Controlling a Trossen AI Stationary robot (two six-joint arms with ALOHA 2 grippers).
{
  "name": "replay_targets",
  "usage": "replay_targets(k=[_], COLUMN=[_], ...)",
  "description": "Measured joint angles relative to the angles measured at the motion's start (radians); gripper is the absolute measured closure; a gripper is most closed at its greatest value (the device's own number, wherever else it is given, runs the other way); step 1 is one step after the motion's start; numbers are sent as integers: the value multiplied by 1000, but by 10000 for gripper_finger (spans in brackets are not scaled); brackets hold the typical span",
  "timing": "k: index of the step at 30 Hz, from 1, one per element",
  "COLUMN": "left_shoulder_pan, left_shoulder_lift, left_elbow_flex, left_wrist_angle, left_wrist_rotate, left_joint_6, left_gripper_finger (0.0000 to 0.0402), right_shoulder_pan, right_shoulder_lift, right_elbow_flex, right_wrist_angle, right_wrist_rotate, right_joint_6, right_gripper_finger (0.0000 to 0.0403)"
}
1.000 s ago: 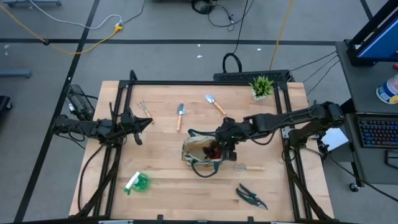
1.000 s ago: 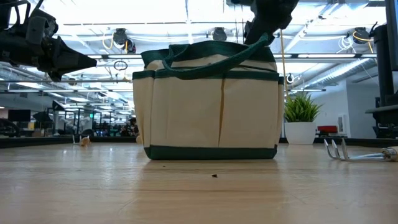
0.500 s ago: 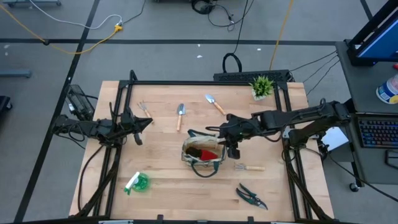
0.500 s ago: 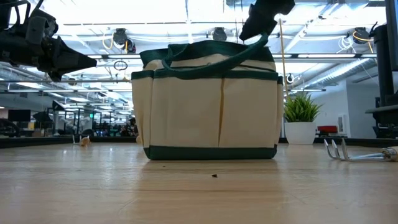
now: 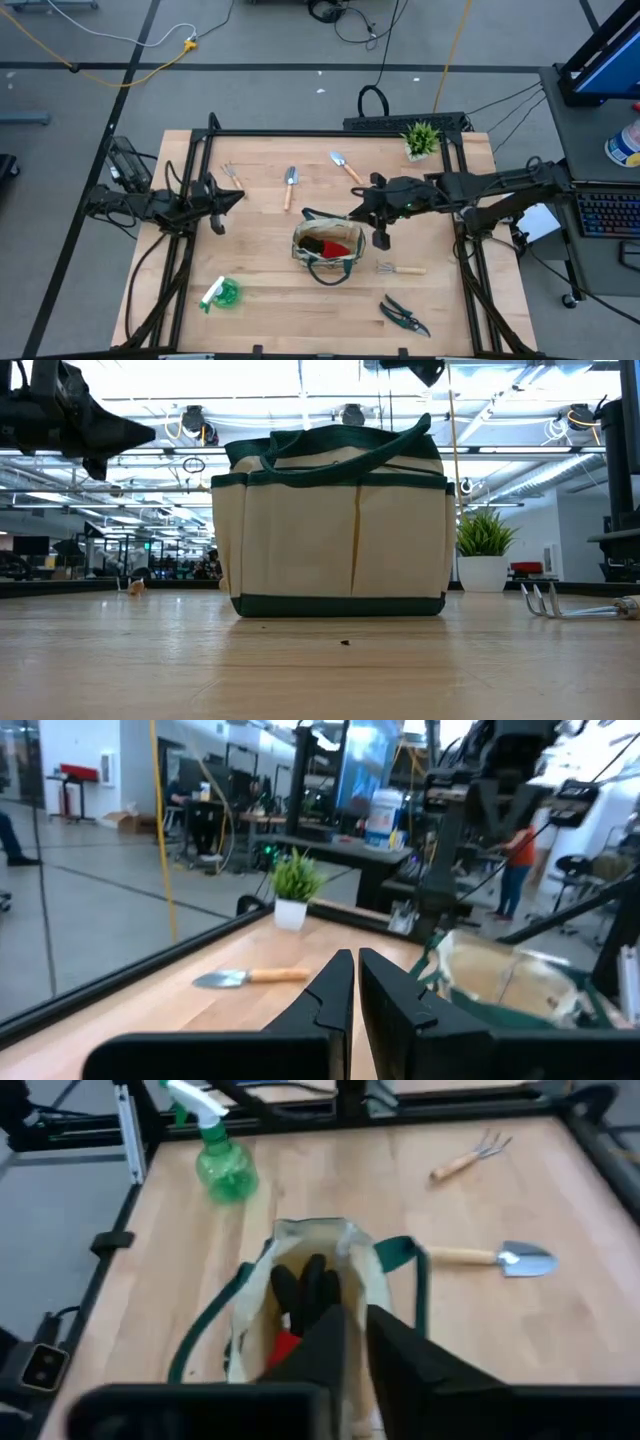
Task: Pick & Place Garden tools in Gardening bag
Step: Put the green spray bottle into the white gardening bag
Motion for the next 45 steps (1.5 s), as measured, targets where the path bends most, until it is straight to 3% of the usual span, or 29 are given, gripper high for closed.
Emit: replay_targets(k=[13, 17, 22, 34, 40, 45], left_shoulder_pan=[-83, -116, -156, -239, -262, -287], left_shoulder_lift=[26, 113, 293, 781, 969, 1097], left_elbow_flex=[35, 121, 292, 781, 989, 1144], left_wrist_angle=[6, -21, -216, -682, -871, -1041], left_wrist_rotate=[47, 41, 42, 60, 180, 357], left_joint_6=[5, 10, -35, -371, -637, -939], left_gripper_finger=[378, 378, 378, 378, 378, 378], right_shoulder_pan=[0, -2, -2, -2, -2, -2], right_shoulder_lift=[-161, -217, -289, -433, -500, -550], right_elbow_flex=[-127, -214, -342, -541, -584, -608], right_wrist_angle=[99, 217, 364, 524, 524, 524], right_wrist_rotate=[59, 61, 105, 109, 104, 102], right_joint_6=[-9, -10, 11, 1, -6, -7], right_gripper_finger=[402, 402, 402, 403, 403, 403])
